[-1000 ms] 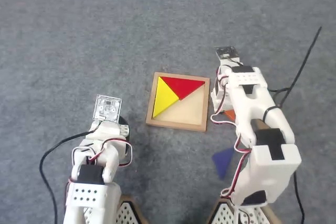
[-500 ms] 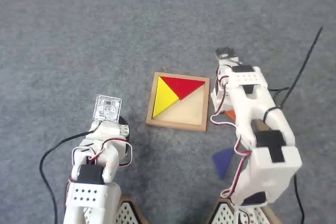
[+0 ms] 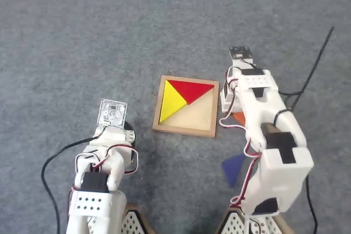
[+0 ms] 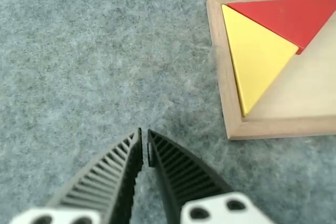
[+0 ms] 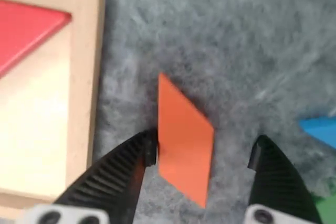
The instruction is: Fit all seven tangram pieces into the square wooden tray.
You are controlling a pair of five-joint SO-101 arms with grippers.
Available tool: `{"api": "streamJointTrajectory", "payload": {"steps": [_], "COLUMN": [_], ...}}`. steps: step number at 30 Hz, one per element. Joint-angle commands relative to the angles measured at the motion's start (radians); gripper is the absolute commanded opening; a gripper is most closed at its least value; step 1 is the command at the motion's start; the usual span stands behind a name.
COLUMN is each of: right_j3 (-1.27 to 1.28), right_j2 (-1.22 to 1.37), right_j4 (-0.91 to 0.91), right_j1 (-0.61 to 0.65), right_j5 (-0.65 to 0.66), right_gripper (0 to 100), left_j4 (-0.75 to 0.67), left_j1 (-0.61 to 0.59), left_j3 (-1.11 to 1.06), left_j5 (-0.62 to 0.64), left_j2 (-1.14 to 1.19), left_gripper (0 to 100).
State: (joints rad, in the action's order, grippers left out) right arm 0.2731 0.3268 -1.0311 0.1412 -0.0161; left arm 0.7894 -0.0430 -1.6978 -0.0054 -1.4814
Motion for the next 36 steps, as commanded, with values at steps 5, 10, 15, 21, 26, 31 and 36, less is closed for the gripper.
{"api": "streamJointTrajectory", "payload": {"steps": [5,10,15,21,26,31,36], "right_j3": [-0.095,-0.095,-0.091,-0.123,-0.126,-0.123,-0.121], "right_j2": [0.031,-0.01,-0.13,-0.171,-0.171,-0.171,-0.171], "right_j4": [-0.035,-0.044,-0.073,-0.07,-0.062,-0.062,-0.053], "right_j1": [-0.012,-0.007,0.079,0.315,0.43,0.45,0.478], "right_j5": [-0.006,0.028,0.137,0.324,0.466,0.555,0.697], "right_gripper": [9.9,8.0,7.6,1.5,1.5,1.5,1.5], "left_j4": [0.008,0.008,0.008,0.008,0.008,0.008,0.008], "left_j1": [-0.005,-0.005,-0.005,-0.005,-0.005,-0.005,-0.005], "left_j3": [0.008,0.008,0.008,0.008,0.008,0.008,0.008], "left_j5": [0.008,0.008,0.008,0.008,0.008,0.008,0.008], "left_j2": [-0.014,-0.014,-0.014,-0.014,-0.014,-0.014,-0.014], "left_gripper": [2,2,2,2,2,2,2]}}
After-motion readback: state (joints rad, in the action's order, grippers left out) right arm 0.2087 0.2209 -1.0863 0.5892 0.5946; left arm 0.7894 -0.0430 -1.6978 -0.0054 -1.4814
